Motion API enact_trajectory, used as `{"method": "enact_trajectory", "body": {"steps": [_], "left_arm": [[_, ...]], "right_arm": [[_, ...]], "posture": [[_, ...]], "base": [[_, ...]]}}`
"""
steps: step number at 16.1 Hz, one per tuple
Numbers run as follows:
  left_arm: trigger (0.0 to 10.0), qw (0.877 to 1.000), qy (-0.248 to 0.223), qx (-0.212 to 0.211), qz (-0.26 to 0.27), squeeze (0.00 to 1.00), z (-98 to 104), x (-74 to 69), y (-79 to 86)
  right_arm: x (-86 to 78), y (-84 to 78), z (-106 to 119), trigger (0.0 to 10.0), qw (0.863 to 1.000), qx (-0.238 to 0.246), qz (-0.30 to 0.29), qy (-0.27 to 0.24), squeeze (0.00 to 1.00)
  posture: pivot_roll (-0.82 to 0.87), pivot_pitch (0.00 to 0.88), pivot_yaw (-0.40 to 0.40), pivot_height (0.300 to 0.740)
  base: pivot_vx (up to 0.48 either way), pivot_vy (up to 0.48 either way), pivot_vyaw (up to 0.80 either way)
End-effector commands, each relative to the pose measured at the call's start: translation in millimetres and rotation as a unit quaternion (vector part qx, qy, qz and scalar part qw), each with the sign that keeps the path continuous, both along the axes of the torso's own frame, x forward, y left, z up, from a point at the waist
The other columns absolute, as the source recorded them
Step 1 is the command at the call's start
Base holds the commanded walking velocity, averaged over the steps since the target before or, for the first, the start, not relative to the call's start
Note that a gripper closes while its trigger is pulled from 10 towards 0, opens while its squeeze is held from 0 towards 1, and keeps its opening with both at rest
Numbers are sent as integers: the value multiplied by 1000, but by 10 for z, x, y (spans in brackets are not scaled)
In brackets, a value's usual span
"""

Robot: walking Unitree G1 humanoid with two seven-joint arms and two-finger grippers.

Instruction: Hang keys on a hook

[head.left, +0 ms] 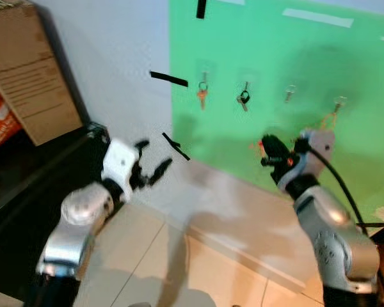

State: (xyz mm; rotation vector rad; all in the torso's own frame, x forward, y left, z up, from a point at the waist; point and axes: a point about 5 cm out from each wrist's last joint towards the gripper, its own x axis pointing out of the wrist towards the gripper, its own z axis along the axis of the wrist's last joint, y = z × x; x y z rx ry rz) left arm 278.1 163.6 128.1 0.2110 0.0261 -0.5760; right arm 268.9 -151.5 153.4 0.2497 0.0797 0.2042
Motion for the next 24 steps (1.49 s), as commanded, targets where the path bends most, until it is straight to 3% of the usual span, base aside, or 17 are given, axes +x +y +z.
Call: {"method": "enact_trajectory", "body": {"steps": [1, 8, 15, 18, 24], "left_arm": [[10000, 1000, -14, -1, -8, 16, 78, -2, -25], [10000, 1000, -23, -3, 20, 31, 93, 22, -6], [10000, 1000, -23, 2, 17, 27, 101, 30, 10], [10000, 1000, -24, 6, 14, 20, 107, 24, 9], [10000, 996, -34, 2, -87, 16, 290, 51, -6]], "right_arm": [[-12, 40, 52, 10000, 1000, 5, -3, -10, 0], [-82, 206, -32, 10000, 999, -19, 40, 4, 0], [-74, 295, 57, 10000, 995, -25, 88, -26, 0], [-96, 333, 57, 10000, 991, -56, 115, -29, 0], [-130, 354, 110, 10000, 989, -22, 143, -38, 0]], "posture": [[-20, 0, -32, 740], [-22, 0, -32, 740], [-16, 0, -29, 740], [-14, 0, -31, 740], [-7, 0, -32, 740]], "base": [[0, 0, 0], [228, 0, 0], [349, 0, -229], [337, 0, 267], [45, 0, 133]]}}
